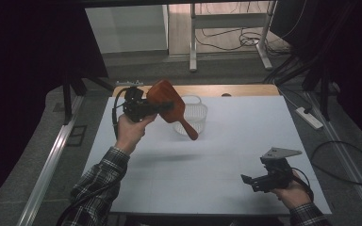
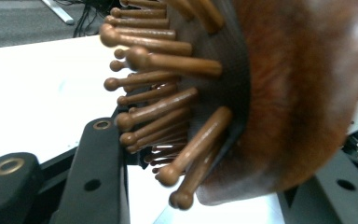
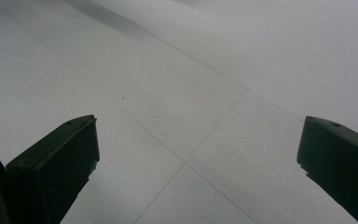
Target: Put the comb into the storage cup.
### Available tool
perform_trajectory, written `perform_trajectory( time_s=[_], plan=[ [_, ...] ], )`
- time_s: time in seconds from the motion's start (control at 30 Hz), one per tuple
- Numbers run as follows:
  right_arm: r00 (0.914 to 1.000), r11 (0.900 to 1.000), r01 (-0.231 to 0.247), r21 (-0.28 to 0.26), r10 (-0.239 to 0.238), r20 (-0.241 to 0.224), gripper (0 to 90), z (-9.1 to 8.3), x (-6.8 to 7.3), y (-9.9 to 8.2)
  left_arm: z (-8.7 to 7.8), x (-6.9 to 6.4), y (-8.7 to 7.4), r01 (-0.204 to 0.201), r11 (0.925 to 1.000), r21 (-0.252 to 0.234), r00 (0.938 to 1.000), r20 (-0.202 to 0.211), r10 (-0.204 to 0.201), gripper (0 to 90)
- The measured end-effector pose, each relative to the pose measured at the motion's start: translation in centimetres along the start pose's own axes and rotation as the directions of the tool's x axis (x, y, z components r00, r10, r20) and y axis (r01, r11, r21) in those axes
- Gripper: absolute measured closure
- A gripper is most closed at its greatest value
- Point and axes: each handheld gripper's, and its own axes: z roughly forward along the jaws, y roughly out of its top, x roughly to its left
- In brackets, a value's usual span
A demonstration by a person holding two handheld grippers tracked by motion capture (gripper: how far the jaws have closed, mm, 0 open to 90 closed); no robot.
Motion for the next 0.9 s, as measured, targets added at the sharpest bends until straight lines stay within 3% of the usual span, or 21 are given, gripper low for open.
perform_trajectory(
  time_s=[0.23, 0.5, 0.9],
  plan=[
    [0.9998, 0.9999, 0.001, 0.012, -0.001, 0.020, 0.0, -0.8, -0.4, -0.9, -0.1, 0.5, 1.0, 0.003, 1.0000, -0.007, 0.9998, -0.022, -0.003, 52.6],
    [0.9983, 0.9991, -0.036, 0.022, 0.035, 0.047, 0.0, -1.6, -1.0, -1.7, 0.0, 1.0, 2.2, 0.009, 0.9998, -0.019, 0.9989, -0.046, -0.010, 52.6],
    [0.9875, 0.9952, -0.094, 0.029, 0.089, 0.130, 0.0, -3.5, -1.6, -2.8, 0.3, 1.2, 3.5, 0.011, 0.9993, -0.036, 0.9970, -0.076, -0.014, 52.6]
  ],
)
